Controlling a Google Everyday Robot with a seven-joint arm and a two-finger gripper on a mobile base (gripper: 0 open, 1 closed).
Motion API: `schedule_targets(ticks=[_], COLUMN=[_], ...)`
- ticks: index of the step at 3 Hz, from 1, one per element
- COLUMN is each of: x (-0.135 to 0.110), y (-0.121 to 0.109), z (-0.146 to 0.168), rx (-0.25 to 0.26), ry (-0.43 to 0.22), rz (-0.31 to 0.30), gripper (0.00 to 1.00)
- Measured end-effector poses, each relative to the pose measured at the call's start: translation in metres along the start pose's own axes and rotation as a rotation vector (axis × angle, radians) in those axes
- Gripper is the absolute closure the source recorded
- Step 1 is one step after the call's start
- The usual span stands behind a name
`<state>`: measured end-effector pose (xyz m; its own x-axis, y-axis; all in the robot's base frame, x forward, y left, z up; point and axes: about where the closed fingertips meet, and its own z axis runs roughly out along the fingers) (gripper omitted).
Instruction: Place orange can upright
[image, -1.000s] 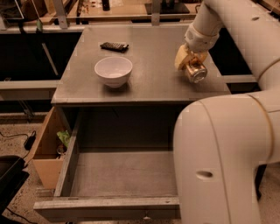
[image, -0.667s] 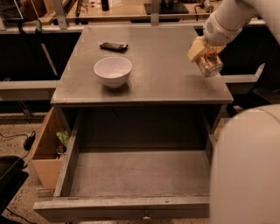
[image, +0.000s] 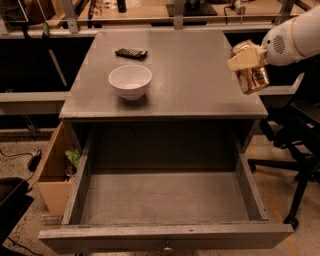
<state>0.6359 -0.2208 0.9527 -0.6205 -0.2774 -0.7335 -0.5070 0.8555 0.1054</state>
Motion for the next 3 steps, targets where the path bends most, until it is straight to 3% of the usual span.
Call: schedule_targets(ticks=[1,2,3], x=[0.008,0.001,-0.008], y=[-0.004,-0.013,-0.012], z=[0.01,-0.004,-0.019], rx=[-0.133,-0.273,-0.392], ry=[-0.178,-0.326,-0.425], rz=[0.018,-0.036,-0.246], gripper=[1.0,1.0,1.0])
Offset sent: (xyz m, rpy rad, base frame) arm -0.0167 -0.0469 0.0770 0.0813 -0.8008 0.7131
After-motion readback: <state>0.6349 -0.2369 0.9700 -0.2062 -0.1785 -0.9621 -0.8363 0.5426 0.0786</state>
